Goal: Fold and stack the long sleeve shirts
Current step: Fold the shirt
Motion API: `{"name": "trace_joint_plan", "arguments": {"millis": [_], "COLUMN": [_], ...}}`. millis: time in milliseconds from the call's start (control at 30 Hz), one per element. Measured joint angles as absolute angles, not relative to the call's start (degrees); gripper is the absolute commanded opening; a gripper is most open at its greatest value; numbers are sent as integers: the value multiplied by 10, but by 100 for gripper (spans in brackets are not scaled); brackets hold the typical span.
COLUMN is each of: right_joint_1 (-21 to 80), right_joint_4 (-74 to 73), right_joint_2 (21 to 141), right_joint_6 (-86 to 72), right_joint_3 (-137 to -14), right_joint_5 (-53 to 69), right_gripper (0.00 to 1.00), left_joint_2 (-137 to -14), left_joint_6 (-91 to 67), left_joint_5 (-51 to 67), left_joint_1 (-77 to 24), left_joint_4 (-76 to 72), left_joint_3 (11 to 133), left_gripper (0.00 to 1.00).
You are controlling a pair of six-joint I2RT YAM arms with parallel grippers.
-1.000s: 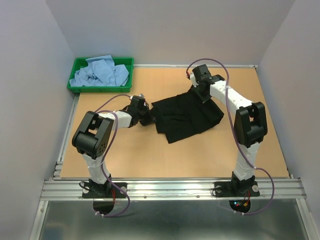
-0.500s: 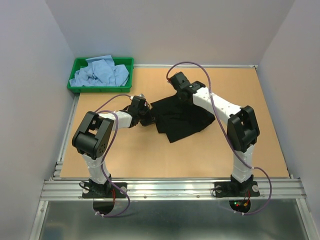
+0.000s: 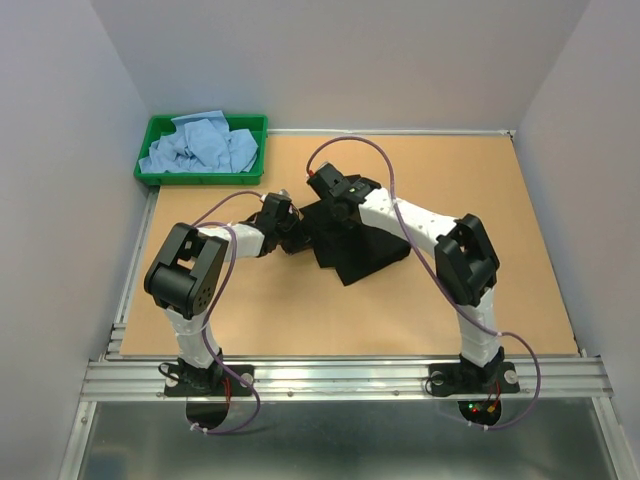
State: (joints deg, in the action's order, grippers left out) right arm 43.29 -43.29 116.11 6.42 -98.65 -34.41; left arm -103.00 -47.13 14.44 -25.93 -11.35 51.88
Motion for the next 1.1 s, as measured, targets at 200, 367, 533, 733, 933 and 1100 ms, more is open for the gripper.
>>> {"name": "trace_joint_plan", "arguments": {"millis": [200, 367, 533, 733, 933, 1100], "right_joint_1": [436, 437, 436, 437, 437, 437], "right_joint_4": [-431, -431, -431, -430, -427, -423], "right_joint_2": [1199, 1214, 1214, 1214, 1214, 1214], "right_joint_6": [11, -10, -32, -74, -104, -119], "right_joint_3": [-1001, -1001, -1001, -1009, -1017, -1017], "right_joint_5": [-295, -248, -204, -164, -145, -135], "right_gripper": [3, 20, 31, 43, 42, 37], "left_joint_2": [-1029, -1029, -1028, -1028, -1028, -1028], "left_joint_6": [-475, -475, -475, -475, -477, -477], "left_joint_5": [148, 148, 148, 149, 149, 149], "left_joint_1": [-259, -259, -259, -259, -259, -259], "left_joint_4": [-122, -126, -126, -126, -127, -127], "left_joint_3": [513, 511, 511, 510, 510, 510], "left_gripper": [0, 0, 0, 0, 0, 0]}}
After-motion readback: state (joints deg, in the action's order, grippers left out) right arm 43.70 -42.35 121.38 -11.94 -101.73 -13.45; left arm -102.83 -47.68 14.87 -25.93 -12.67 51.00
